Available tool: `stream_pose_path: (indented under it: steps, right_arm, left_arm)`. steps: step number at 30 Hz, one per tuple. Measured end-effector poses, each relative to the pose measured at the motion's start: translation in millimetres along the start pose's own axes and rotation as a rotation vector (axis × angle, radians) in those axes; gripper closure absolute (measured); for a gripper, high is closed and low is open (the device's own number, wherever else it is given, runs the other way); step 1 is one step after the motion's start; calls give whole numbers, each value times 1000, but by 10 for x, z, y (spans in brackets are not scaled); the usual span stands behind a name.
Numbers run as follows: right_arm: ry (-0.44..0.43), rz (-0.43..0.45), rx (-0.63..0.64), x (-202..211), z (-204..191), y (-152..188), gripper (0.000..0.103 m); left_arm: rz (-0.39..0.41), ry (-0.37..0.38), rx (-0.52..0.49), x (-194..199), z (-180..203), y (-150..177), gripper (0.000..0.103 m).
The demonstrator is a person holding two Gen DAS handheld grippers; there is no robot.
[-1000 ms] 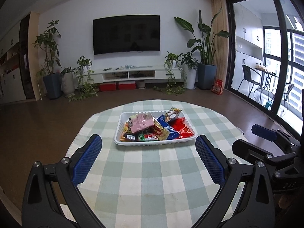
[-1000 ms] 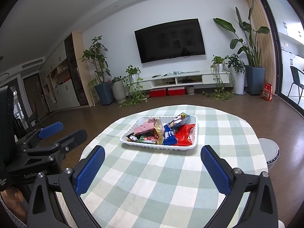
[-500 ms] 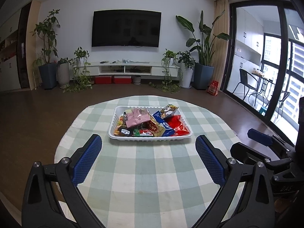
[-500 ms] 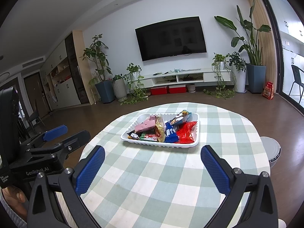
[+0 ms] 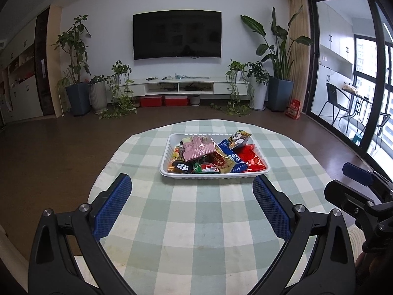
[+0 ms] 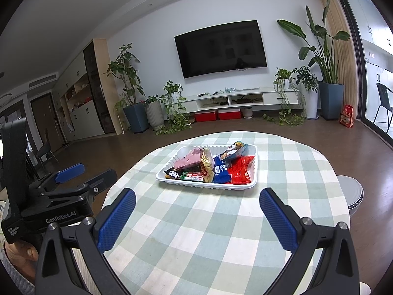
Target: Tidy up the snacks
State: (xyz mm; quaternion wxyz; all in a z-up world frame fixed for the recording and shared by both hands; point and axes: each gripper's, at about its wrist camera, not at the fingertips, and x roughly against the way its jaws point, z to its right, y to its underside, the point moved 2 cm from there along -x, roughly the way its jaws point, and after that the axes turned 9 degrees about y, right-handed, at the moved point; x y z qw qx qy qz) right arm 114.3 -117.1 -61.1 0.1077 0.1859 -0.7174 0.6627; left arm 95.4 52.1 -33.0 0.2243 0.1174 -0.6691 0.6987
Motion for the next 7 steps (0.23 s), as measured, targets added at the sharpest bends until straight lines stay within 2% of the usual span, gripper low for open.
stream_pose_path:
  steps: [7]
  right_arm:
    - [1, 0, 2, 9, -2, -3, 0]
  left_arm:
    - [20, -2, -9, 44, 11, 4, 3]
